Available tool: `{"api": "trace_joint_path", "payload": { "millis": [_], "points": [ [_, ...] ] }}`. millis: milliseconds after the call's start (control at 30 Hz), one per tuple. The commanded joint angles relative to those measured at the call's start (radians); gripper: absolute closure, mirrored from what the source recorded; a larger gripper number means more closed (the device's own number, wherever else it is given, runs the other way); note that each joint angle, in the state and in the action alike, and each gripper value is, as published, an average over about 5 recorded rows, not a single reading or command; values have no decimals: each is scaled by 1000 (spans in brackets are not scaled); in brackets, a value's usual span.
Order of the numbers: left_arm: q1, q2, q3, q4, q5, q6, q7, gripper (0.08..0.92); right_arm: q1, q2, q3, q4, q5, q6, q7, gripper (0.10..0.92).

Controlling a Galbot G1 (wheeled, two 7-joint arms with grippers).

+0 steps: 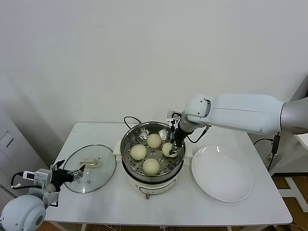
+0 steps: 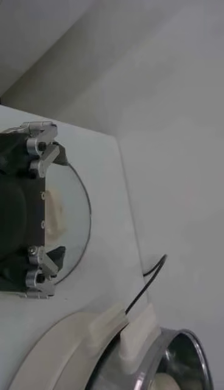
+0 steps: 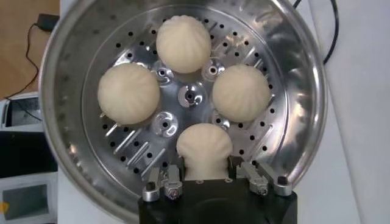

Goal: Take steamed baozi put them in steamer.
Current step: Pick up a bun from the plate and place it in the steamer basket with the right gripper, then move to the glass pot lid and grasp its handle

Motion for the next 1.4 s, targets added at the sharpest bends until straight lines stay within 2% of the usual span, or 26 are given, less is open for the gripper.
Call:
{"api": "trace_joint_path", "payload": {
  "millis": [33, 267, 400, 500, 667, 800, 967, 1167, 1400],
  "points": [
    [-2, -1, 1, 1, 0, 0, 0, 177, -70, 14, 23, -6, 8, -9, 49, 563],
    [3, -1, -2, 1, 0, -1, 0, 177, -40, -18, 53, 4, 21, -7, 32, 381],
    [5, -4, -4, 1, -1, -2, 0, 177, 17, -83, 101, 22, 31, -3, 2, 265],
    [12, -8, -10, 0, 0, -2, 0, 177, 55, -152, 145, 34, 31, 5, -18, 215],
    [30, -21, -28, -2, 5, -5, -2, 177, 0, -312, 305, 56, 29, 40, -7, 203],
    [28, -24, -30, -1, 15, -5, -2, 177, -174, -478, 527, 75, 22, 93, 78, 203],
    [16, -22, -31, 8, 34, -17, 3, 177, -666, -604, 1068, 99, -27, 222, 256, 203],
    [13, -18, -35, 15, 55, -42, 15, 177, -1228, -581, 1617, 140, -123, 412, 449, 203],
    [21, -7, -27, 10, 94, -73, 31, 177, -1698, -371, 2110, 176, -262, 556, 494, 203]
  ]
}}
